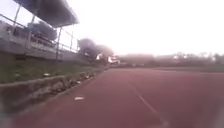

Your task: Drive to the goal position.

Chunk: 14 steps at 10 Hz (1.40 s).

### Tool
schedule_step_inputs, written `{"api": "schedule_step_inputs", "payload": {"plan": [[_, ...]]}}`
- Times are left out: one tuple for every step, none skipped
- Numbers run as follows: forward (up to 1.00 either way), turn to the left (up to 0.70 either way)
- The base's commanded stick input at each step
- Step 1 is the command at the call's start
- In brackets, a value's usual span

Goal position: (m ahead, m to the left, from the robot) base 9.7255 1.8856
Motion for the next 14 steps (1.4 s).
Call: {"api": "schedule_step_inputs", "payload": {"plan": [[0.7, -0.06], [0.7, -0.11], [0.7, -0.15], [0.7, -0.19], [0.7, -0.23], [0.7, -0.28], [0.7, -0.32], [0.7, -0.28], [0.7, -0.03], [0.7, 0.0], [0.7, 0.0], [0.7, 0.0], [0.7, -0.2], [0.7, -0.26]]}}
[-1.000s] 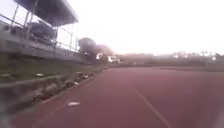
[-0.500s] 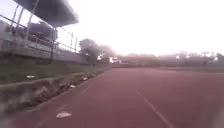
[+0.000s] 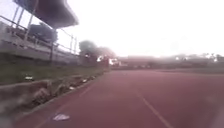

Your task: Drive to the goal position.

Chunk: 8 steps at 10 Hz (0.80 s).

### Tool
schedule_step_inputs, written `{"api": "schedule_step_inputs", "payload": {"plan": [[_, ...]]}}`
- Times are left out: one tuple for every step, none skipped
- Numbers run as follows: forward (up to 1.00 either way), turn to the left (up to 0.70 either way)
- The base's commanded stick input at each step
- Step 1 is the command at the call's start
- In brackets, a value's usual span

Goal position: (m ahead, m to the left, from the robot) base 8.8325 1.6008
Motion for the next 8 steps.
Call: {"api": "schedule_step_inputs", "payload": {"plan": [[0.7, -0.01], [0.7, 0.0], [0.7, -0.01], [0.7, -0.04], [0.7, -0.13], [0.7, -0.28], [0.7, -0.22], [0.7, 0.0]]}}
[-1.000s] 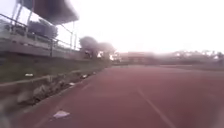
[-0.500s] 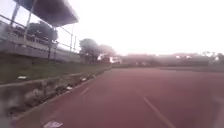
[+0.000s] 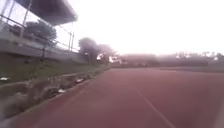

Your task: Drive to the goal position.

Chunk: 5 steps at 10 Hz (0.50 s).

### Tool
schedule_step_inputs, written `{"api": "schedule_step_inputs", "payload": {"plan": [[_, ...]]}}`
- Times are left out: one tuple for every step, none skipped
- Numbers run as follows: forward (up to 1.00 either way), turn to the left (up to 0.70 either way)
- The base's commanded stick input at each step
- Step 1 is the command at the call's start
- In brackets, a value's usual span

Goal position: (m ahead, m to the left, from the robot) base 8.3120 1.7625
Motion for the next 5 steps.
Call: {"api": "schedule_step_inputs", "payload": {"plan": [[0.7, 0.0], [0.7, 0.0], [0.7, -0.07], [0.7, -0.32], [0.7, -0.35]]}}
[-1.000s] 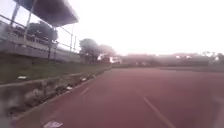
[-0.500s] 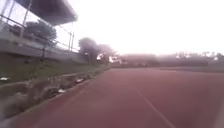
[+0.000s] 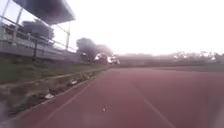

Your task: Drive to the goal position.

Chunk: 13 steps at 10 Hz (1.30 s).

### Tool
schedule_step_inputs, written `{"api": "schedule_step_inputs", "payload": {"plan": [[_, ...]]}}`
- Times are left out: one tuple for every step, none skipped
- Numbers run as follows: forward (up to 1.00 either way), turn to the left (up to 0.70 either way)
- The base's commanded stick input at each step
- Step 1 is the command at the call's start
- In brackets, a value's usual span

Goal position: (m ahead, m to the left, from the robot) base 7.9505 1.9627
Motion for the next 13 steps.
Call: {"api": "schedule_step_inputs", "payload": {"plan": [[0.7, -0.29], [0.7, -0.05], [0.7, 0.0], [0.7, 0.0], [0.7, 0.0], [0.7, 0.0], [0.7, 0.0], [0.7, 0.0], [0.7, 0.0], [0.7, 0.0], [0.7, 0.0], [0.7, -0.23], [0.7, -0.23]]}}
